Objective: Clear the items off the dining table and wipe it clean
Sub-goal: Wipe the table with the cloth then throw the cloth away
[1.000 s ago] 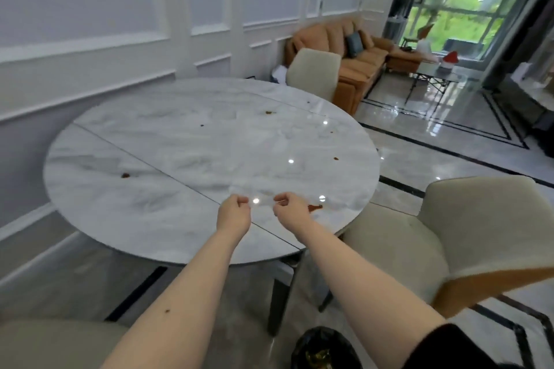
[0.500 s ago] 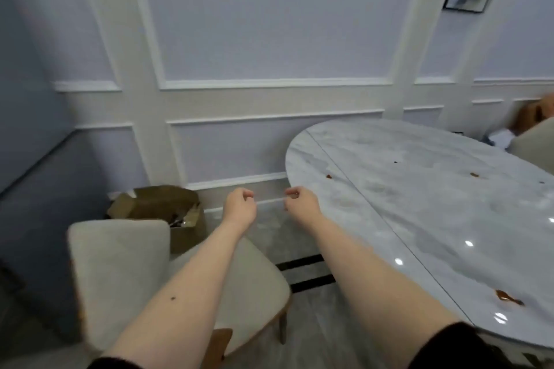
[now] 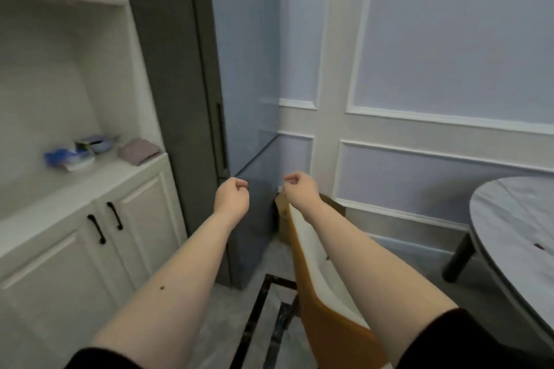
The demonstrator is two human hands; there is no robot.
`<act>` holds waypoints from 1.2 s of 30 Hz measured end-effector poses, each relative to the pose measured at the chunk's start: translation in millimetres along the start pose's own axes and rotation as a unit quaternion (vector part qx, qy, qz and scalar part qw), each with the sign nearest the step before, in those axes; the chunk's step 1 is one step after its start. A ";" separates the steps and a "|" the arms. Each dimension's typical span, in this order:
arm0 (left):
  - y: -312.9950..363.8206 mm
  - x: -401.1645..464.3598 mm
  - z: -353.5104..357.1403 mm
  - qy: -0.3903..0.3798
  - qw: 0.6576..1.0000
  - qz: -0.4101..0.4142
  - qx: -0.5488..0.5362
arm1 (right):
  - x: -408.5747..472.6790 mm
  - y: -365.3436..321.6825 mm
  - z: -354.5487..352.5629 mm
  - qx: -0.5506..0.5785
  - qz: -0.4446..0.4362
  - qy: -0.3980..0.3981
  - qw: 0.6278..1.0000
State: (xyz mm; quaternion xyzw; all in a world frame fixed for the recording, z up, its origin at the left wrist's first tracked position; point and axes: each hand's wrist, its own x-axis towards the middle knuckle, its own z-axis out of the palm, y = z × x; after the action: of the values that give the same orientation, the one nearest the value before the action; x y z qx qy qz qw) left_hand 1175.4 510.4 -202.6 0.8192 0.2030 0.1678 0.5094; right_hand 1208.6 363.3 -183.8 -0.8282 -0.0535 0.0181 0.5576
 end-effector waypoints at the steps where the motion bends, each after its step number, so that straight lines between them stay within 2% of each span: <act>1: -4.0 4.0 -11.2 0.008 1.000 -0.002 -0.004 | 1.1 -6.0 9.6 0.002 -0.009 0.000 1.000; 7: -52.5 25.0 -128.2 0.108 0.993 -0.048 0.006 | -9.2 -60.8 125.1 0.025 -0.032 -0.097 0.994; 12: -85.6 51.9 -178.3 0.151 0.985 -0.081 -0.005 | 6.5 -84.9 202.0 0.015 -0.055 -0.145 0.988; 17: -112.1 89.7 -202.7 0.175 0.979 -0.100 -0.002 | 42.8 -93.8 257.9 0.003 -0.079 -0.175 0.981; 22: -121.9 164.8 -209.2 0.196 0.975 -0.107 0.007 | 111.8 -105.0 304.0 0.004 -0.089 -0.193 0.977; 36: -160.5 332.3 -220.1 0.181 0.975 -0.119 0.058 | 267.7 -112.4 403.7 -0.049 -0.085 -0.249 0.963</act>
State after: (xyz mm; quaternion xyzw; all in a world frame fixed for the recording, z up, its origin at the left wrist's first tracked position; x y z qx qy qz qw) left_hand 1329.6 910.4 -231.4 0.7734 0.3971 0.2394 0.4322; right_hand 1430.7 806.3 -224.2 -0.8161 -0.2620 0.1734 0.4850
